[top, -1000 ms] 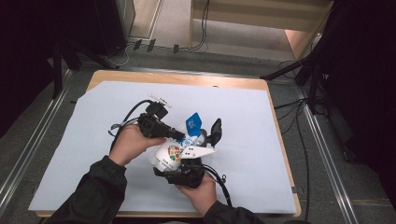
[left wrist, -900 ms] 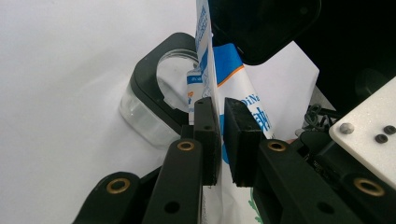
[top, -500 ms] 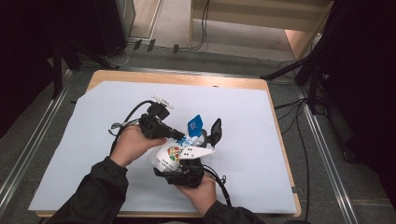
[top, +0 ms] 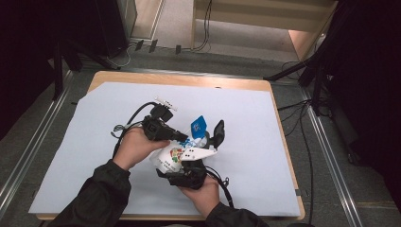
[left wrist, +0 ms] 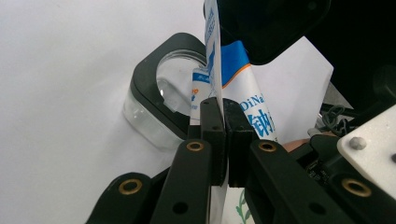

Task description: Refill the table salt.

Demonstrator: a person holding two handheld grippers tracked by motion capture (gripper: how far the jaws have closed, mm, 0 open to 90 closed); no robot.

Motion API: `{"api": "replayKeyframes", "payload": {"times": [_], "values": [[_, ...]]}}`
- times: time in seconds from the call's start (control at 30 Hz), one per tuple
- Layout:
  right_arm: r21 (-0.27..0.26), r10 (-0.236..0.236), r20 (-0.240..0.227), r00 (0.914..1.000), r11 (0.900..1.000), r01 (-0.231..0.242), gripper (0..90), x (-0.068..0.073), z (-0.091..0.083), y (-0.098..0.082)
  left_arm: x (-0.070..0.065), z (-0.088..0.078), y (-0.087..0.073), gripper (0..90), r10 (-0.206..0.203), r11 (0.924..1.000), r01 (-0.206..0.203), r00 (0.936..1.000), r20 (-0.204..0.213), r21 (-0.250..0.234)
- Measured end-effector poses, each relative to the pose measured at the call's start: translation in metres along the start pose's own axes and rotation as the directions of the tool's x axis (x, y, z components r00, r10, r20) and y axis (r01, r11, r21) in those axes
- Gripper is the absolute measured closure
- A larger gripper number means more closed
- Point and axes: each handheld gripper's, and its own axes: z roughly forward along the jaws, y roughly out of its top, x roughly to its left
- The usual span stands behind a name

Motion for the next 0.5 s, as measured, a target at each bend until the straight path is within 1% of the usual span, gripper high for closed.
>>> {"api": "replayKeyframes", "payload": {"times": [0.13,0.17,0.23,0.33,0.5], "values": [[-0.019,0.014,-0.029,0.9995,1.0,-0.015,60.4,-0.0003,-0.0007,0.0004,0.0022,-0.0012,0.0,89.4,-0.004,1.0,0.004,0.9999,0.01,-0.004],[-0.023,0.022,-0.036,0.9991,0.999,-0.023,60.5,-0.0005,-0.0009,0.0005,0.0024,-0.001,0.0001,88.8,-0.011,0.9999,0.011,0.9999,0.012,-0.006],[-0.03,0.036,-0.049,0.9981,0.999,-0.038,60.5,-0.0016,-0.0014,0.0009,0.0032,-0.0006,0.0001,87.8,-0.011,0.9999,0.011,0.9997,0.02,-0.01],[-0.04,0.046,-0.062,0.997,0.998,-0.048,60.6,-0.0023,-0.0028,0.0015,0.0038,-0.0013,0.0003,85.0,-0.026,0.9995,0.026,0.9988,0.041,-0.017],[-0.051,0.062,-0.087,0.9942,0.996,-0.067,60.6,-0.0035,-0.0046,0.0023,0.0057,-0.0022,-0.0002,82.9,-0.029,0.9995,0.029,0.9984,0.049,-0.007]]}}
